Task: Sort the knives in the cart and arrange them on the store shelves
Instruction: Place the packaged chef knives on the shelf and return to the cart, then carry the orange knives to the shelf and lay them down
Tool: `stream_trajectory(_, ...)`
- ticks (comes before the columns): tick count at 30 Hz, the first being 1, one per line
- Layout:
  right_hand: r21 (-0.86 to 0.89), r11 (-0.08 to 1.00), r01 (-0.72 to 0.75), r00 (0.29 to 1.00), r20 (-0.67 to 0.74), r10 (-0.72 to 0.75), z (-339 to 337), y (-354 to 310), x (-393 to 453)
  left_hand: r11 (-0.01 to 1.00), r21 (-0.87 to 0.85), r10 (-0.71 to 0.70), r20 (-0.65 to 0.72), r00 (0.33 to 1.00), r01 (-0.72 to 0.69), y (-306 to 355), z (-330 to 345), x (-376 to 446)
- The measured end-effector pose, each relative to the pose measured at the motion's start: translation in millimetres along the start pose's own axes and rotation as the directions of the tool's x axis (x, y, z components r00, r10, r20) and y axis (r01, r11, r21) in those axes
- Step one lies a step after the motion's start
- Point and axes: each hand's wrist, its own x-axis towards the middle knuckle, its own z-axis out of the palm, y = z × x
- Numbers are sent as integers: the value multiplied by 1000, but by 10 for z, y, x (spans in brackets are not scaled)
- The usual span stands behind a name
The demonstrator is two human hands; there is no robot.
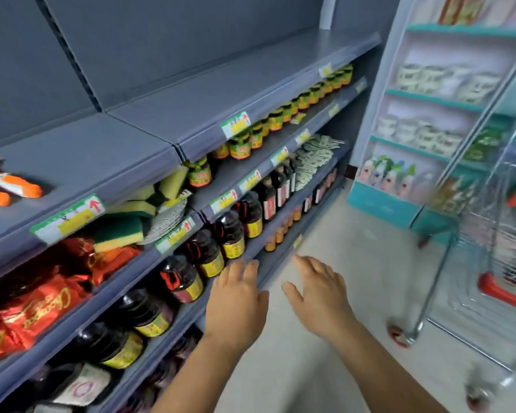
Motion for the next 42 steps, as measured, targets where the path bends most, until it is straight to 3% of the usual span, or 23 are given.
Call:
stream_trajectory(8,-27,975,-220,967,127,221,-230,1565,-364,992,-21,127,215,968,-125,1386,796,145)
stream_trajectory(20,-1,866,-501,864,61,500,-791,3604,-881,926,-119,376,400,836,-359,3391,1617,382)
stream_trajectory(32,136,693,-708,694,-49,719,-1204,4823,-736,813,-217,578,402,710,-540,4710,2002,1216)
stream_trajectory(42,247,553,-796,552,-80,830,-1450,5804,-28,758,-303,649,442,620,-578,5652,2434,2251)
